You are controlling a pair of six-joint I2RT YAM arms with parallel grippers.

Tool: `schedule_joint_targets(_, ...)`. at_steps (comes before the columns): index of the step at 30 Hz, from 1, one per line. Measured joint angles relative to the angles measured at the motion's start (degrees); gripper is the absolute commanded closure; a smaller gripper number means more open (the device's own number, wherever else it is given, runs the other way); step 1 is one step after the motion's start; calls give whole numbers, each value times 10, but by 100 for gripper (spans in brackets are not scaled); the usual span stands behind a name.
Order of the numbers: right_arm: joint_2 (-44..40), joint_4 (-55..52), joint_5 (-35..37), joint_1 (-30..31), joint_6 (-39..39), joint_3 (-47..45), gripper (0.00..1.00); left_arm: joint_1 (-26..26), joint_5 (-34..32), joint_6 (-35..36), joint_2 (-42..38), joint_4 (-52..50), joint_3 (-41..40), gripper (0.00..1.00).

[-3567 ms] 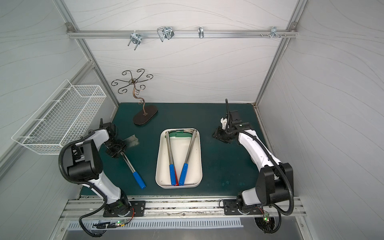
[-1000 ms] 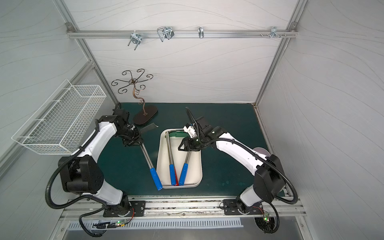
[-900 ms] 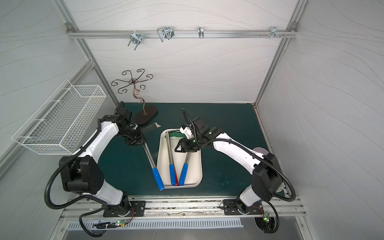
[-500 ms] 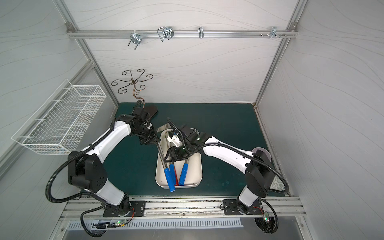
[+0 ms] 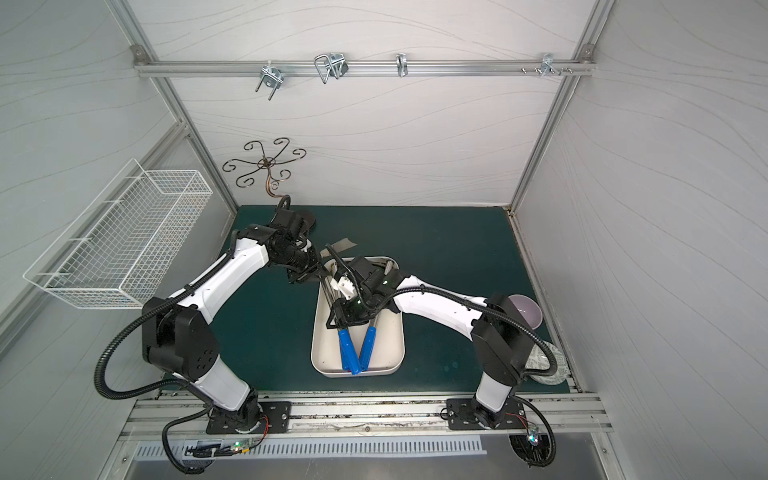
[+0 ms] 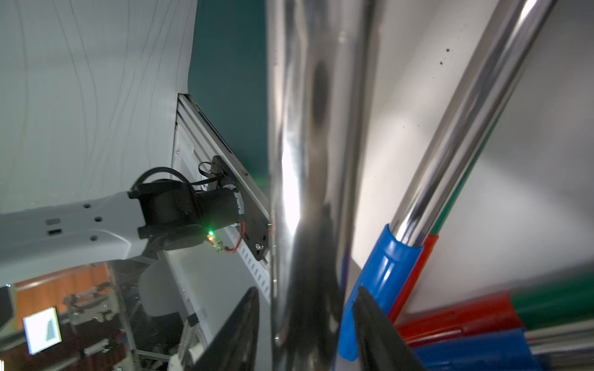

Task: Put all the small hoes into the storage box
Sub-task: Place the hoe in the storage box.

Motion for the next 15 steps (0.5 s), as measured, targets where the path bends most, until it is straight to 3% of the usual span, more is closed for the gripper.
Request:
schedule_joint_targets(3, 3, 3, 6, 3, 9, 0, 100, 0, 0, 0, 0, 0, 0, 98)
schedule_joint_targets(5, 2, 4, 10, 3, 10, 0, 100, 0, 0, 0, 0, 5, 0, 91)
schedule_joint_targets(10, -8, 12, 3, -5, 17, -10, 100, -1, 7, -6, -23, 51, -37, 65)
schedule_joint_targets(15, -35, 63, -72, -30, 49, -46, 100, -2, 13, -28, -80, 172, -136, 52)
